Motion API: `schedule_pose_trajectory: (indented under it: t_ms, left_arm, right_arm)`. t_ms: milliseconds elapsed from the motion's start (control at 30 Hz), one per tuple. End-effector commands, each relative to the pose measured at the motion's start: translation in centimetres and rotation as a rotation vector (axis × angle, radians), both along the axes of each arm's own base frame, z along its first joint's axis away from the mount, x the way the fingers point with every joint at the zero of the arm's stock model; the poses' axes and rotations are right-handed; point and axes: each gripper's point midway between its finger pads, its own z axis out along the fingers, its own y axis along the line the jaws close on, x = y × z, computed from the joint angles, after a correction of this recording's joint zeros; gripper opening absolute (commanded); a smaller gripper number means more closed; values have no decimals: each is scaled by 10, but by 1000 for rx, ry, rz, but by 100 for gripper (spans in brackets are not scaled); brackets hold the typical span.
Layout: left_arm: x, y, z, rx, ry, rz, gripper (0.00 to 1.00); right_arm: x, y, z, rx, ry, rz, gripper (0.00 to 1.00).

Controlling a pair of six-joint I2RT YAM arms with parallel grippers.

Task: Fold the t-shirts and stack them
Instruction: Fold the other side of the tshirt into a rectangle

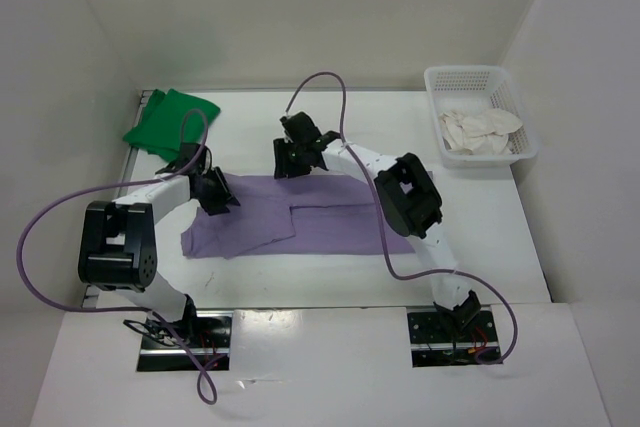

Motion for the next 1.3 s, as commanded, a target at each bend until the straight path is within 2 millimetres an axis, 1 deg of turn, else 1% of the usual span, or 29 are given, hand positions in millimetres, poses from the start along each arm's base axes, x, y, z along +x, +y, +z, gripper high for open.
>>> schedule_pose_trajectory:
  t_ms: [0, 33, 67, 100, 133, 167, 267, 300, 333, 367, 400, 467, 500, 600, 633, 667, 700, 733, 767, 800, 833, 900, 933, 1000, 1033, 1100, 1167, 1200, 1267]
  left_arm:
    - [-3, -1, -5, -15, 15, 18, 46]
    - [-6, 1, -9, -7, 25, 22, 46]
    - [-6, 1, -9, -7, 26, 22, 46]
    - [-8, 1, -9, -7, 35, 22, 46]
    - [-8, 3, -10, 3, 35, 27, 46]
    - [-8, 3, -10, 3, 35, 27, 46]
    - [-14, 5, -16, 12, 53, 31, 46]
    - [-17, 5, -16, 12, 62, 31, 46]
    - [-16, 10, -17, 26, 60, 37, 46]
    - [-20, 10, -21, 27, 72, 37, 46]
    - [-21, 15, -24, 35, 82, 53, 46]
    - [-23, 15, -24, 35, 91, 53, 46]
    - [-23, 15, -24, 35, 91, 53, 46]
    - [-25, 15, -25, 35, 100, 53, 46]
    - [-25, 15, -25, 39, 98, 44, 46]
    - [-25, 15, -25, 39, 98, 44, 46]
    - [-24, 18, -22, 38, 89, 54, 46]
    - [-24, 18, -22, 38, 89, 54, 46]
    - [-24, 18, -22, 38, 89, 54, 46]
    - [-24, 18, -22, 38, 89, 54, 46]
    - [-22, 18, -22, 38, 80, 54, 46]
    - [-24, 17, -21, 30, 80, 50, 46]
    - [-24, 17, -21, 30, 80, 50, 46]
    - [-21, 17, -18, 30, 62, 50, 46]
    - [-21, 17, -18, 30, 62, 50, 46]
    - [-22, 17, -21, 30, 72, 50, 46]
    - [-20, 15, -20, 18, 63, 55, 46]
    - [-21, 15, -23, 18, 73, 54, 46]
    - [-21, 15, -23, 18, 73, 54, 46]
  right_arm:
    - [14, -3, -1, -52, -43, 21, 51]
    - [15, -3, 3, -50, -45, 21, 51]
    - [17, -3, -2, -64, -52, 24, 51]
    - [16, -4, -10, -76, -37, 25, 47]
    - [21, -1, -1, -66, -59, 31, 43]
    - [20, -1, -7, -75, -47, 32, 31]
    - [27, -2, -6, -85, -63, 0, 14]
    - [28, -3, -6, -83, -60, -18, 5]
    - [34, -6, -5, -78, -66, -29, 1]
    - [39, -11, -5, -74, -60, -64, 0]
    - [41, -9, 2, -58, -69, -72, 0]
    - [52, -21, 7, -44, -65, -126, 0]
    - [61, -32, 6, -39, -61, -158, 0]
    - [62, -39, 14, 15, -38, -149, 0]
    - [64, -35, 25, 39, -67, -124, 7]
    - [58, -32, 26, 54, -54, -88, 18]
    - [56, -26, 36, 78, -75, -38, 30]
    - [48, -20, 38, 105, -60, 16, 40]
    - [38, -9, 47, 161, -37, 88, 53]
    - [33, -7, 35, 163, 0, 107, 55]
    - [29, 2, 37, 175, 5, 140, 55]
    - [24, 2, 19, 161, 51, 163, 55]
    - [25, 3, 17, 153, 49, 171, 54]
    - [10, 11, 10, 142, 75, 211, 52]
    - [9, 11, 5, 138, 83, 211, 52]
    - [-4, 22, 6, 146, 86, 258, 51]
    - [-10, 24, -7, 128, 108, 271, 51]
    - [-9, 23, -8, 122, 104, 265, 51]
    - [-5, 19, -21, 91, 106, 242, 51]
